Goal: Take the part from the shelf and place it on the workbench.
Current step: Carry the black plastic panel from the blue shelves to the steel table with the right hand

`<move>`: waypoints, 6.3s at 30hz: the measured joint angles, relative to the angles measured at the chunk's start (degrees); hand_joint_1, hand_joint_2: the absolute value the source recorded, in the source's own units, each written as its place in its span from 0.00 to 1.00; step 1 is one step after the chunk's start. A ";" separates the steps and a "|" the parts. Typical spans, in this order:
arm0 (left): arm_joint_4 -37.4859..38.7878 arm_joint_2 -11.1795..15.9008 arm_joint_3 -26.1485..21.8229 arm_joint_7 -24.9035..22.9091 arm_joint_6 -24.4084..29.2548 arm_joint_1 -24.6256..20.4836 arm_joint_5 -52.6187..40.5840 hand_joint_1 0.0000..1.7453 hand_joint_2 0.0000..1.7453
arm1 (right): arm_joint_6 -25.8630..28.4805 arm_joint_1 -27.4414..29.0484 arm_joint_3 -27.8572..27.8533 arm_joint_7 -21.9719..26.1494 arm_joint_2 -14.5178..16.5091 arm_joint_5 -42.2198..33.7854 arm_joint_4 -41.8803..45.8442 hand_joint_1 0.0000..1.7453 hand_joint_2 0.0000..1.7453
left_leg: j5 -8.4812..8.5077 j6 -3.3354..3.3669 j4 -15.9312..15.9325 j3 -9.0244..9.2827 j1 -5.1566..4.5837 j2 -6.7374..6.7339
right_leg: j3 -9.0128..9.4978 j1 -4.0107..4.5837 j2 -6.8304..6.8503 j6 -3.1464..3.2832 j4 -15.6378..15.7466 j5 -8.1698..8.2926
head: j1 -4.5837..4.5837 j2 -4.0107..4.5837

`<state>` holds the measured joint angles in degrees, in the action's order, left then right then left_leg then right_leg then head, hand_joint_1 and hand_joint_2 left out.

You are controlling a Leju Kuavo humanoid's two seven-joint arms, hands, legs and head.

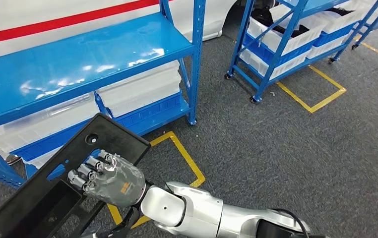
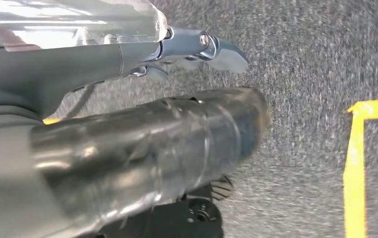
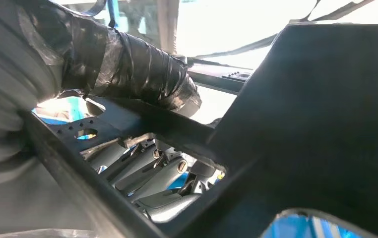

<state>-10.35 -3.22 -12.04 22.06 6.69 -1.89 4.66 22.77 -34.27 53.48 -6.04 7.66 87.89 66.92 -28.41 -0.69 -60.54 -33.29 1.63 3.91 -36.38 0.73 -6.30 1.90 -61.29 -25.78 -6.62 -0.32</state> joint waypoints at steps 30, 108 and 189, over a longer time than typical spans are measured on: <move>0.01 -0.01 -0.38 -0.56 0.20 0.20 -0.74 0.00 0.00 | 0.14 0.39 -1.26 -1.05 -0.08 0.04 0.46 1.00 1.00 | -0.18 -0.38 -0.60 -0.44 0.47 0.80 | -0.30 -0.39 -0.99 -0.14 -0.37 -0.16 | -0.35 0.00; -0.03 -0.03 -6.05 -4.89 -1.81 0.41 -2.97 0.00 0.00 | -11.24 -0.97 -17.39 0.19 -31.56 -0.04 6.20 1.00 1.00 | -0.86 2.03 1.61 2.10 -1.36 -10.57 | -0.33 1.28 10.93 -0.13 1.74 1.01 | -0.96 -0.02; -0.23 -1.52 -13.15 -4.62 -2.54 0.01 -6.05 0.00 0.00 | 2.12 26.67 -53.75 3.02 -30.87 -6.67 28.89 1.00 1.00 | 0.98 1.58 1.29 -0.35 -1.07 -2.32 | 1.58 -0.93 1.06 -1.33 1.94 -0.46 | -1.15 -0.03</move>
<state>-10.58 -4.74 -25.19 17.44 4.15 -1.88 -1.40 24.89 -7.59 -0.27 -3.03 -23.21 81.22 95.81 -27.44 0.89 -59.25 -33.64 0.56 1.59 -34.80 -0.21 -5.24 0.57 -59.34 -26.24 -7.77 -0.35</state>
